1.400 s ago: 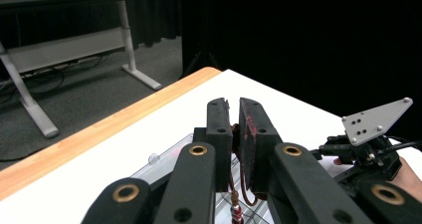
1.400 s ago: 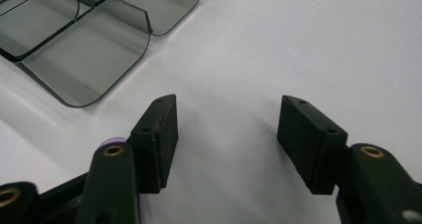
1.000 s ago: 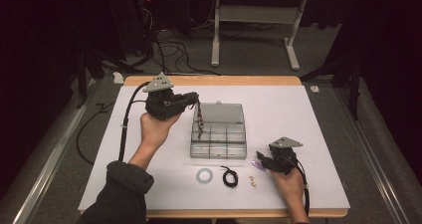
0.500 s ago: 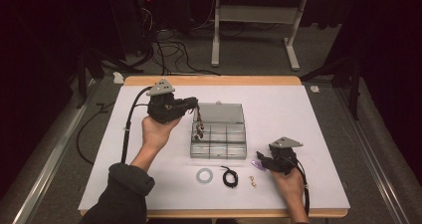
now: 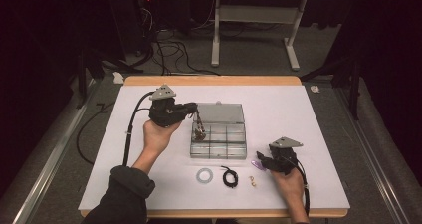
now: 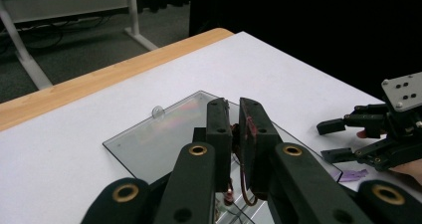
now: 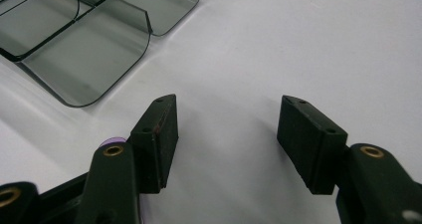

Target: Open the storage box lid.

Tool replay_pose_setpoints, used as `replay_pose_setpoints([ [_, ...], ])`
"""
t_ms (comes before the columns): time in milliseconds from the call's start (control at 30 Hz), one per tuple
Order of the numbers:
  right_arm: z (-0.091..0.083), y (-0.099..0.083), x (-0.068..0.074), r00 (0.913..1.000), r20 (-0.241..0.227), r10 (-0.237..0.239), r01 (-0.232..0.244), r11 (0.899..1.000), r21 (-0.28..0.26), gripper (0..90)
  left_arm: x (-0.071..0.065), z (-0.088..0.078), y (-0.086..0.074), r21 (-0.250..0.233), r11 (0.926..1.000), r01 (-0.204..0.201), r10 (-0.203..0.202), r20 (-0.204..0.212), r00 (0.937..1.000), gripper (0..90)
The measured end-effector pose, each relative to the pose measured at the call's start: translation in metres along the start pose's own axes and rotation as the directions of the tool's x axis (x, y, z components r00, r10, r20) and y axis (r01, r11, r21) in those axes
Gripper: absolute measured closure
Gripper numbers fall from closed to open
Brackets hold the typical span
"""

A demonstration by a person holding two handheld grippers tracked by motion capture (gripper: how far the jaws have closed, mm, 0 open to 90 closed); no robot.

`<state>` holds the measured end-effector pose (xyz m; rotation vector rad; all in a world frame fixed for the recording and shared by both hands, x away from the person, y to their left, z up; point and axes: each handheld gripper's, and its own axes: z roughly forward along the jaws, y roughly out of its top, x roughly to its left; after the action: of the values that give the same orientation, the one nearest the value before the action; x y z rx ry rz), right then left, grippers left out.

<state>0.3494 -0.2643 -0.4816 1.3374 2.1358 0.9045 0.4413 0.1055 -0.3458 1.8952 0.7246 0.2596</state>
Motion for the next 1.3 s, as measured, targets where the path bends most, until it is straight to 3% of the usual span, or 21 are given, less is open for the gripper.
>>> replay_pose_setpoints([
  [67,0.000,0.000,0.000,1.0000,0.000,0.000,0.000,1.000,0.000,42.0,0.001,0.003,-0.001,-0.005,0.9998,-0.021,0.021,0.002,0.9998,84.1],
  [100,0.000,0.000,0.000,1.0000,0.000,0.000,0.000,1.000,0.000,42.0,0.000,0.003,-0.003,0.010,0.9999,-0.002,0.002,-0.003,1.0000,84.1],
  [533,0.000,0.000,0.000,1.0000,0.001,-0.001,0.001,1.000,0.000,41.9,0.001,0.014,-0.015,0.044,0.9990,0.008,-0.008,-0.006,0.9999,84.1],
  [833,0.000,0.000,0.001,1.0000,0.003,0.000,0.000,1.000,0.000,41.9,0.006,0.020,-0.027,0.063,0.9973,0.037,-0.036,-0.009,0.9993,84.1],
  [1300,0.000,0.000,0.001,1.0000,0.004,0.002,-0.002,1.000,0.000,41.7,0.008,0.035,-0.033,0.103,0.9937,0.042,-0.041,-0.015,0.9991,84.0],
])
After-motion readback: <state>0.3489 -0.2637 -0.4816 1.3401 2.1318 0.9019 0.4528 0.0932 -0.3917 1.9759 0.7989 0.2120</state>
